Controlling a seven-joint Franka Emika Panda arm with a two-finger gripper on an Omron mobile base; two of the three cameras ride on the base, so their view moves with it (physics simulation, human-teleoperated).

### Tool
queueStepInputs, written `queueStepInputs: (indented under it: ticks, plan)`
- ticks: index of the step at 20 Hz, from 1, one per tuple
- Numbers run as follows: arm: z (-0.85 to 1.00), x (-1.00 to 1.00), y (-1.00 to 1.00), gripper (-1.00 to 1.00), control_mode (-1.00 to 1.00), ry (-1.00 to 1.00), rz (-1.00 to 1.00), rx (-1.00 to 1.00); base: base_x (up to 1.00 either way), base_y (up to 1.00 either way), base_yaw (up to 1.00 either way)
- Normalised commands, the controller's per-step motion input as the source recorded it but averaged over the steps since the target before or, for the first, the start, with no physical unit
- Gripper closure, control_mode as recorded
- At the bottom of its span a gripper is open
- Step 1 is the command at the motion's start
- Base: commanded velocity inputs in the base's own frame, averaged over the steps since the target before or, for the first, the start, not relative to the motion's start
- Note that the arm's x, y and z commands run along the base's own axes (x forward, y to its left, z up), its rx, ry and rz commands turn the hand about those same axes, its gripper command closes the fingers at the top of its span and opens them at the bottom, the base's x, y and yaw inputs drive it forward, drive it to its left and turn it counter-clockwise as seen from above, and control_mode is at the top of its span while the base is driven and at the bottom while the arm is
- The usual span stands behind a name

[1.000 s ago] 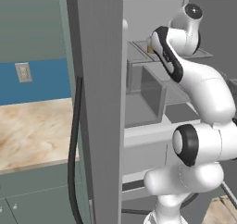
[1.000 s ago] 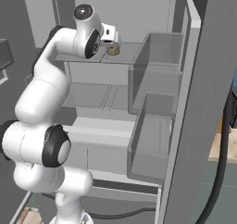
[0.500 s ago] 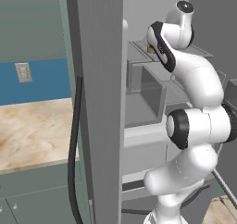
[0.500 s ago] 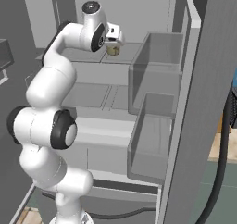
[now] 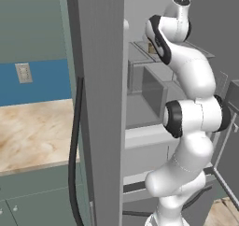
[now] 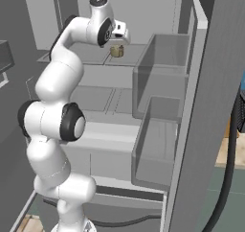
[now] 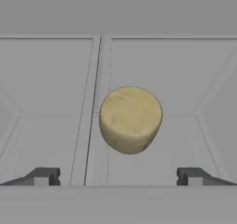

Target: Retrieve the sausage and cheese from the fridge and place them on the cutting board on the counter.

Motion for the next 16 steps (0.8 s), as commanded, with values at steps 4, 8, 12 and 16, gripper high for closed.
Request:
queueStepInputs:
  ticks: [4,8,12,16]
  plan:
    - [-0.15,0.29,-0.05,-1.00,-1.00,0.01,0.00,0.00,0.00,0.00,0.00]
    - [-0.17,0.21,-0.04,-1.00,-1.00,0.00,0.00,0.00,0.00,0.00,0.00]
    - [-0.22,0.09,-0.02,-1.00,-1.00,0.00,0.00,0.00,0.00,0.00,0.00]
    - [-0.17,0.11,-0.04,-1.00,-1.00,0.00,0.00,0.00,0.00,0.00,0.00]
